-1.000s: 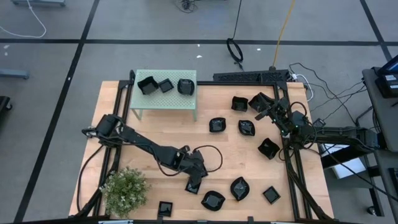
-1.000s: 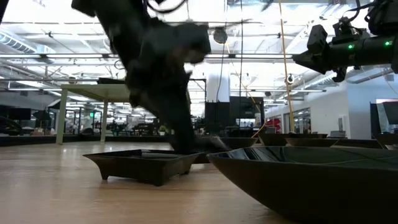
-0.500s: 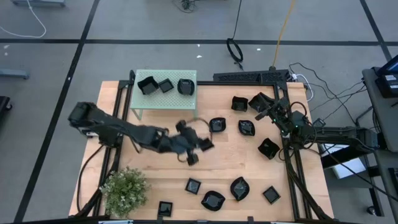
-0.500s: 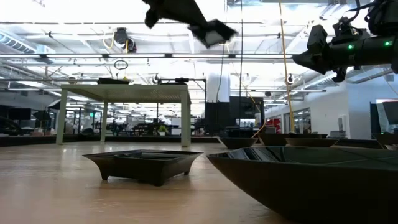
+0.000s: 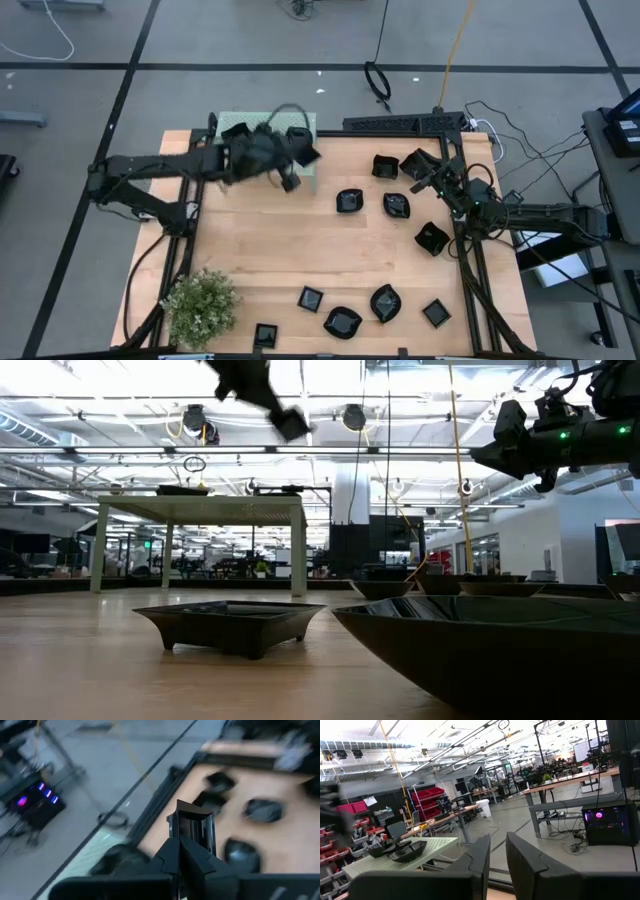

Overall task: Pick & Place Mini shaped plates
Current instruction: Stack the square plate on top of the square plate on the shelf

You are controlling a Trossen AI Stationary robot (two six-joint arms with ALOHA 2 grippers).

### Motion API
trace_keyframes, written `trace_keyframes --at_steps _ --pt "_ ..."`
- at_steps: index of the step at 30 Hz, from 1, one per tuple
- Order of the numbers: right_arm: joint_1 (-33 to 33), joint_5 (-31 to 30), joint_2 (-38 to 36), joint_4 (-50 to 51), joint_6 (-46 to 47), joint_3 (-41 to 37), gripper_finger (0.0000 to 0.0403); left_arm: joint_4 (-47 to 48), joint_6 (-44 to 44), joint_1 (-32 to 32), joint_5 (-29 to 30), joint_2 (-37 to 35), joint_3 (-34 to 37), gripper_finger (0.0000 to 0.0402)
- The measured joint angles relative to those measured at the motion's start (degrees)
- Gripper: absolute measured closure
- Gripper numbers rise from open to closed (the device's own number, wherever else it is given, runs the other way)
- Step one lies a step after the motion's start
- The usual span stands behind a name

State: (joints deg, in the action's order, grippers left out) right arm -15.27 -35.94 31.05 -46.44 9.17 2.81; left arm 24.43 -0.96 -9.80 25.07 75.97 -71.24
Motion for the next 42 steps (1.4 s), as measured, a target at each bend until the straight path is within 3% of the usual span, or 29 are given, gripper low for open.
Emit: trace_keyframes --at_steps 4,11,18,23,29,42 --pt "0.01 0.0 0.0 0.0 0.01 0.01 0.0351 4.95 -3.11 -9.75 -6.7 -0.51 0.02 0.0391" --pt "0.02 0.0 -0.02 0.0 0.0 0.0 0.0351 11.56 -9.44 -25.98 -23.94 -1.47 0.0 0.0391" --pt "0.02 0.0 -0.02 -0.02 0.0 0.0 0.0351 12.8 -13.96 -35.03 -32.38 -1.69 0.04 0.0396" --pt "0.02 0.0 -0.01 -0.02 0.02 0.01 0.0351 15.5 -16.98 -38.07 -34.17 -1.49 0.04 0.0383" --pt "0.02 0.0 0.0 0.0 0.0 0.0 0.0351 17.77 -16.94 -39.79 -39.05 -1.41 0.04 0.0396" --pt "0.01 0.0 0.0 0.0 0.01 0.01 0.0351 19.31 -16.56 -39.74 -38.03 -0.49 0.04 0.0394"
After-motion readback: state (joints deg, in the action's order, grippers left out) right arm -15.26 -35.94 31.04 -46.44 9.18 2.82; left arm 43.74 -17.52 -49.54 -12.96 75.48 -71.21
